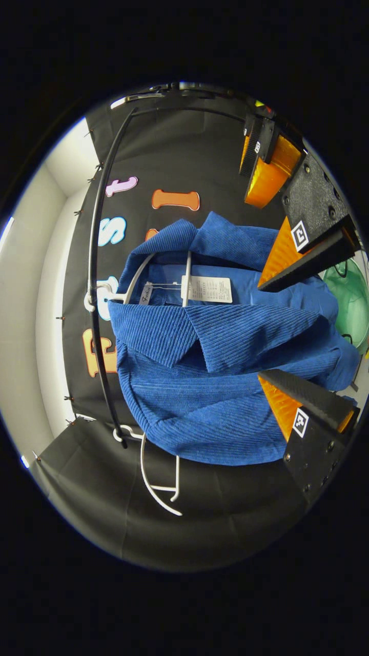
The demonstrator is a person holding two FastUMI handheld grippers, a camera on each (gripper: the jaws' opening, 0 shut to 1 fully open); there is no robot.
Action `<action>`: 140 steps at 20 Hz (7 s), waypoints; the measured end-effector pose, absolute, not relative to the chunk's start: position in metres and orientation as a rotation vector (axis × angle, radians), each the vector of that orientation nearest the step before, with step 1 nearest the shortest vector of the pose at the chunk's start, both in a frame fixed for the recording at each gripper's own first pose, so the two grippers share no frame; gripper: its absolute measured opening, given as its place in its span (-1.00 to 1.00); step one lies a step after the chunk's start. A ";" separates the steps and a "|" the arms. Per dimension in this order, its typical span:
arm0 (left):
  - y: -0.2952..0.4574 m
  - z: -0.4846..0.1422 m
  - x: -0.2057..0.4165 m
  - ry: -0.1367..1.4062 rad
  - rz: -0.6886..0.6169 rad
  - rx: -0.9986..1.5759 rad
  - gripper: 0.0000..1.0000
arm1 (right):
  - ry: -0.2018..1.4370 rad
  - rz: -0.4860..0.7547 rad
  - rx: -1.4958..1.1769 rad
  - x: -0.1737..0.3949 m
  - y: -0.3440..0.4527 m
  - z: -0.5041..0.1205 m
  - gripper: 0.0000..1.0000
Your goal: Grasp the clothes on the hanger with both hands and then place them into the laundry hamper below.
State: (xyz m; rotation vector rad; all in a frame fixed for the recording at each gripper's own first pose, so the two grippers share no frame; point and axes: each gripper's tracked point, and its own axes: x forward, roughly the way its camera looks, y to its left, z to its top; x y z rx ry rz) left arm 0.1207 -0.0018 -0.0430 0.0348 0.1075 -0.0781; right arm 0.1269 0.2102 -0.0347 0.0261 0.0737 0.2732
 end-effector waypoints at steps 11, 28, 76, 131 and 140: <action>0.003 -0.047 0.161 0.117 -0.045 0.013 0.87 | 0.058 0.321 -0.001 0.190 0.243 -0.029 0.79; -0.001 -0.048 0.174 0.134 -0.034 0.007 0.75 | 0.091 0.467 0.195 0.237 0.256 -0.013 -0.74; 0.106 0.145 0.104 0.023 -0.200 -0.046 -0.96 | 0.068 0.670 0.747 0.300 0.182 0.116 -0.86; 0.168 0.051 0.221 0.070 -0.190 -0.093 -0.96 | 0.123 0.375 0.701 0.331 0.169 0.053 -0.85; 0.161 -0.001 0.202 0.158 -0.212 -0.099 -0.96 | 0.136 0.313 0.708 0.307 0.153 0.025 -0.85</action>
